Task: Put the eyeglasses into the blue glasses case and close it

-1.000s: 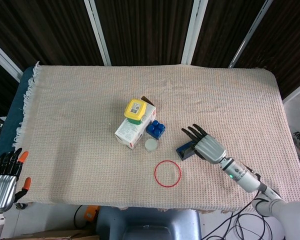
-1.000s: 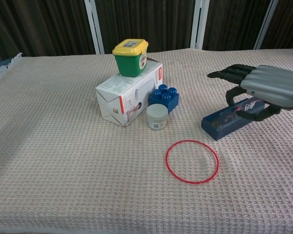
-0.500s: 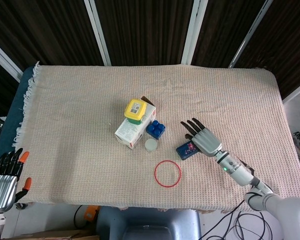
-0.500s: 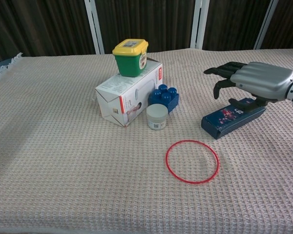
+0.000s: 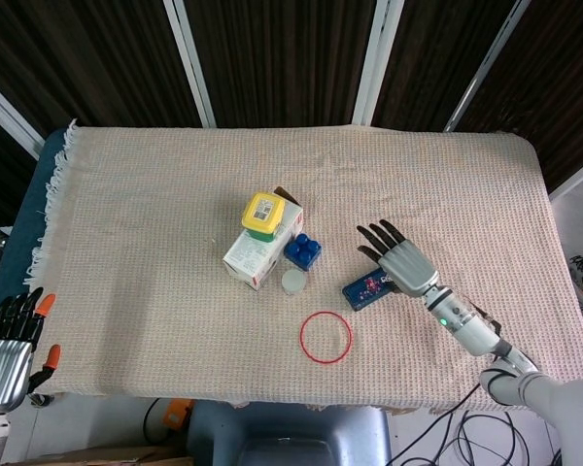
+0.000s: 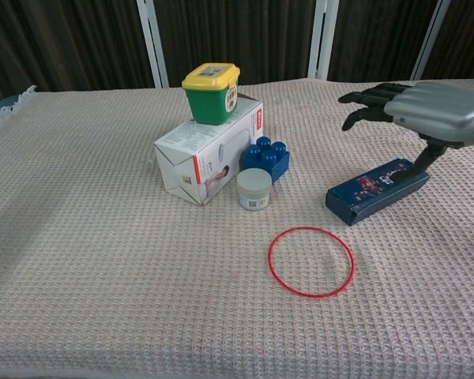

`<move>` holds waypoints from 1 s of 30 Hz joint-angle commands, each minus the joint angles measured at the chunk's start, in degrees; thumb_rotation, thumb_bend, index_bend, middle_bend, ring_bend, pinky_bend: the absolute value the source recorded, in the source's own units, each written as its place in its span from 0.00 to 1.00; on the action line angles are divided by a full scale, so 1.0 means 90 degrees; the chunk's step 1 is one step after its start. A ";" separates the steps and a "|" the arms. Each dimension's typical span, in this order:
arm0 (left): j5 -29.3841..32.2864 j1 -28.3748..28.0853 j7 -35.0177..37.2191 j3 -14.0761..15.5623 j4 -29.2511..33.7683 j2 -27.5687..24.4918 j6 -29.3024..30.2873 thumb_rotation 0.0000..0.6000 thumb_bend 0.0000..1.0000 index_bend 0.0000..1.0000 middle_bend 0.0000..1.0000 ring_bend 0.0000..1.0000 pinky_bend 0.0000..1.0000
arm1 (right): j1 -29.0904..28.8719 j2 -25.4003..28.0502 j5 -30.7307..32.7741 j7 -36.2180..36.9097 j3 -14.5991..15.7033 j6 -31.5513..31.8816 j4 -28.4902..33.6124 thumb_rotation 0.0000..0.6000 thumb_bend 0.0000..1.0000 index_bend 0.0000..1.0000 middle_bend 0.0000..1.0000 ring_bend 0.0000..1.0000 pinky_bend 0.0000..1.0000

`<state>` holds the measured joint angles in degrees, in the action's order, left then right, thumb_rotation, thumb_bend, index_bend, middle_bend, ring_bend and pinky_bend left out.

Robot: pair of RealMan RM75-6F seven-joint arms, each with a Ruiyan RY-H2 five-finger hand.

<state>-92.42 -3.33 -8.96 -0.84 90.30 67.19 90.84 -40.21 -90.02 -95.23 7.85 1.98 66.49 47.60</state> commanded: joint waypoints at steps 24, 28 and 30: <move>0.0054 -0.0024 -0.0020 -0.0033 0.0010 0.0013 -0.0052 1.00 0.41 0.00 0.00 0.00 0.05 | -0.0269 0.0356 0.0213 -0.0685 0.0116 -0.1429 0.0780 1.00 0.38 0.40 0.00 0.00 0.00; 0.0044 -0.0020 0.0009 -0.0037 0.0000 0.0003 -0.0030 1.00 0.41 0.00 0.00 0.00 0.05 | -0.0302 0.0304 0.0237 -0.0722 0.0108 -0.1518 0.0752 1.00 0.45 0.48 0.00 0.00 0.00; 0.0042 -0.0014 0.0015 -0.0031 0.0002 0.0000 -0.0025 1.00 0.41 0.00 0.00 0.00 0.05 | -0.0302 0.0290 0.0243 -0.0731 0.0108 -0.1523 0.0744 1.00 0.47 0.50 0.00 0.00 0.00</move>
<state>-92.04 -3.46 -8.82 -1.12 90.31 67.20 90.62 -42.92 -87.40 -93.05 1.30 2.95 52.78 54.32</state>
